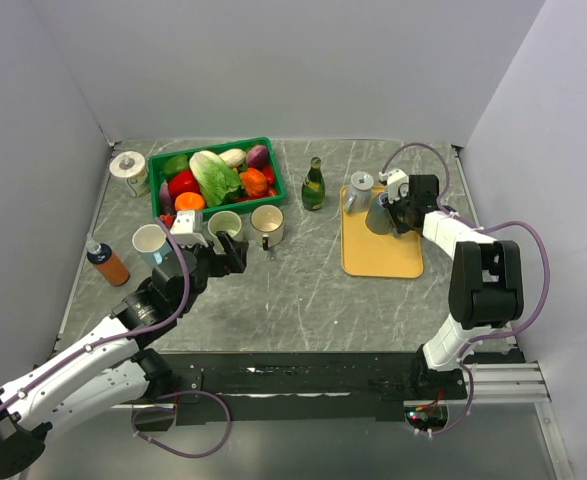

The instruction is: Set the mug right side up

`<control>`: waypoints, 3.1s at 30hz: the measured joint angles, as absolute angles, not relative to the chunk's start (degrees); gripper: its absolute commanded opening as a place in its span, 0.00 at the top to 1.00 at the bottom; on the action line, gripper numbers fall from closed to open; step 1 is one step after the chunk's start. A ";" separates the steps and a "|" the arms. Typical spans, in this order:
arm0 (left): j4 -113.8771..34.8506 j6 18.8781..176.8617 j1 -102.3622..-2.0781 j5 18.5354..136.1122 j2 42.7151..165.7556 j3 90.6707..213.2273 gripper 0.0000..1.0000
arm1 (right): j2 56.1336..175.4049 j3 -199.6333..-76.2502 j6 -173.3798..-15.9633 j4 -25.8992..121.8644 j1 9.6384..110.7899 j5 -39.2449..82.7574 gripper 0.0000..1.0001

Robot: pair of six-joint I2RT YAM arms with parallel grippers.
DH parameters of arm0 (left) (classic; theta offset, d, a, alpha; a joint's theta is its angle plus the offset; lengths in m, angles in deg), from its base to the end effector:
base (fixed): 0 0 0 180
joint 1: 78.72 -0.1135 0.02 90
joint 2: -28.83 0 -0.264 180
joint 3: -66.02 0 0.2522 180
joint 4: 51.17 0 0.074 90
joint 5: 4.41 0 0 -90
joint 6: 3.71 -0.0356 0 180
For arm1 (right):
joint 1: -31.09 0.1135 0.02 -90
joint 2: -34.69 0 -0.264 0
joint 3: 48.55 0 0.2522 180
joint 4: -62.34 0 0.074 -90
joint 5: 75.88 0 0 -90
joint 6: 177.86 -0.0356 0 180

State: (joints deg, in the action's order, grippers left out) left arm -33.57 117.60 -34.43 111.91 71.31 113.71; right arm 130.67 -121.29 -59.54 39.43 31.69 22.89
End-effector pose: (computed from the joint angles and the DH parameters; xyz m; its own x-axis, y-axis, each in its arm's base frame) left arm 0.1398 -0.1143 0.2920 -0.2954 -0.3626 -0.8839 0.1901 0.8844 -0.4263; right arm 0.3548 0.0091 0.1978 -0.5798 -0.4749 -0.6620 -0.4442 0.8654 -0.2319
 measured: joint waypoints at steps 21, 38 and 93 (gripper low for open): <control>-33.88 117.56 -34.43 108.00 71.83 113.71 0.04 | 111.94 -123.39 -82.32 27.54 31.84 29.23 1.00; -46.86 120.22 -34.40 82.21 83.99 122.43 0.04 | 81.87 -113.33 -114.16 43.34 45.31 45.93 1.00; -68.37 129.01 -34.27 70.80 82.52 121.32 0.67 | 89.45 -108.46 -134.93 76.00 70.70 36.86 1.00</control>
